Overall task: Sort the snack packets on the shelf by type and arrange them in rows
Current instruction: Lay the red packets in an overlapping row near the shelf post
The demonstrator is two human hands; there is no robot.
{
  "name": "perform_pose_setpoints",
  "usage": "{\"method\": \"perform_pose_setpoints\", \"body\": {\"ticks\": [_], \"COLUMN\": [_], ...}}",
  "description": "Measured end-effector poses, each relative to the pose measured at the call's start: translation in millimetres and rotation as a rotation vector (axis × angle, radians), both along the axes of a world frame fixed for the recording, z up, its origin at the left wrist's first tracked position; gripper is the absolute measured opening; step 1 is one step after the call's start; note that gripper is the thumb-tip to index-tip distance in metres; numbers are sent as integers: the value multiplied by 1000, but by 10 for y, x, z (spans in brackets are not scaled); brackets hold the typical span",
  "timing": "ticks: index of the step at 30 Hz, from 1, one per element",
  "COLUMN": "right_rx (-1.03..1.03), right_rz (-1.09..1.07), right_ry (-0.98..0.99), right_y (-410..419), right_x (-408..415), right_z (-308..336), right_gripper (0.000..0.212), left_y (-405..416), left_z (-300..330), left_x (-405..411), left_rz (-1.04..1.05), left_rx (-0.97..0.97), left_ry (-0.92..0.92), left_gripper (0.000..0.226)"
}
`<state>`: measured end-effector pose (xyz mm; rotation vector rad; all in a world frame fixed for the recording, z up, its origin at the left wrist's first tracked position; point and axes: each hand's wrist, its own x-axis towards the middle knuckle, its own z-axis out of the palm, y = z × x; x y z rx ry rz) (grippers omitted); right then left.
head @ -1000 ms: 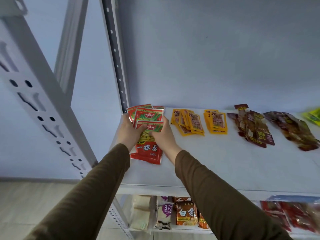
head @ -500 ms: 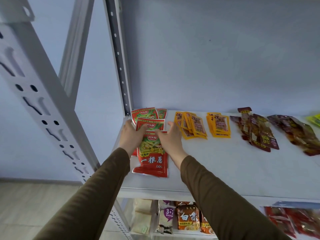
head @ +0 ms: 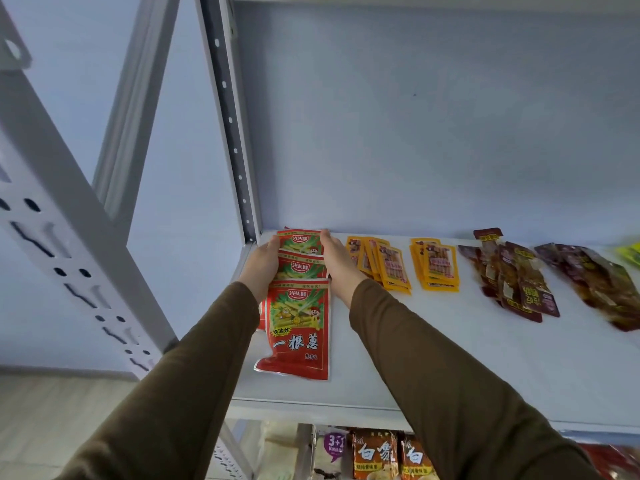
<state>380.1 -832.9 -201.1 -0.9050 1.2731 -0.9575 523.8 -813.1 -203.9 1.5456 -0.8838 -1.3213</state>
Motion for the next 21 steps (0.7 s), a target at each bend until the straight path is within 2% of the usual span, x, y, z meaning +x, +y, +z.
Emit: {"method": "perform_pose_setpoints", "body": {"ticks": [9, 14, 17, 19, 21], "right_rx": [-3, -8, -38, -57, -91], "right_rz": [-15, -19, -85, -142, -152], "right_ry": [-32, -64, -30, -2, 8], "right_y": [5, 11, 160, 298, 433], "right_x": [-1, -62, -133, -152, -136], "right_z": [-82, -91, -156, -265, -380], "right_gripper": [61, 59, 55, 48, 52], "left_y": [-25, 39, 119, 228, 346], "left_z": [-46, -30, -74, -130, -169], "left_x": [38, 34, 88, 120, 121], "left_rz": [16, 58, 131, 128, 108], "left_rx": [18, -30, -78, -86, -67], "left_ry": [64, 8, -103, -87, -76], "left_gripper": [50, 48, 60, 55, 56]}}
